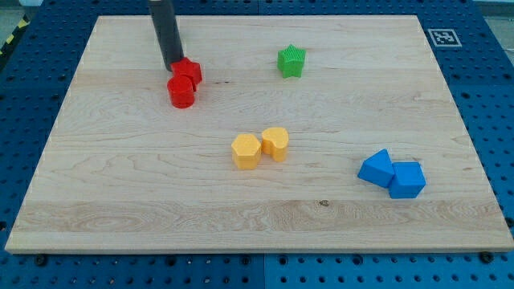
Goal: Move green star horizontally right to red star
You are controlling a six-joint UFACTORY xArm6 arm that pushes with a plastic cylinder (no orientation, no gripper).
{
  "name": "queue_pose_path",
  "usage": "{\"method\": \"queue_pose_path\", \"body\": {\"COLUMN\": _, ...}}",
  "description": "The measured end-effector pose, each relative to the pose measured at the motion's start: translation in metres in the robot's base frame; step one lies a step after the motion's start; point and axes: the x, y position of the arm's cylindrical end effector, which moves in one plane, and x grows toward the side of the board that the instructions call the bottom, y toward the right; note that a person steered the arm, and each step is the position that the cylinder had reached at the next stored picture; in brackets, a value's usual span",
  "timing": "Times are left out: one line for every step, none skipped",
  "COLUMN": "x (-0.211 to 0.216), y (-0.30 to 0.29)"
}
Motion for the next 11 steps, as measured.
{"method": "queue_pose_path", "body": {"x": 0.001, "y": 0.017}}
{"method": "queue_pose_path", "body": {"x": 0.002, "y": 0.040}}
{"method": "queue_pose_path", "body": {"x": 0.001, "y": 0.059}}
{"method": "queue_pose_path", "body": {"x": -0.001, "y": 0.072}}
{"method": "queue_pose_path", "body": {"x": -0.005, "y": 0.103}}
{"method": "queue_pose_path", "body": {"x": -0.017, "y": 0.116}}
{"method": "queue_pose_path", "body": {"x": -0.033, "y": 0.127}}
{"method": "queue_pose_path", "body": {"x": -0.033, "y": 0.156}}
{"method": "queue_pose_path", "body": {"x": -0.021, "y": 0.181}}
{"method": "queue_pose_path", "body": {"x": -0.004, "y": 0.188}}
{"method": "queue_pose_path", "body": {"x": -0.002, "y": 0.210}}
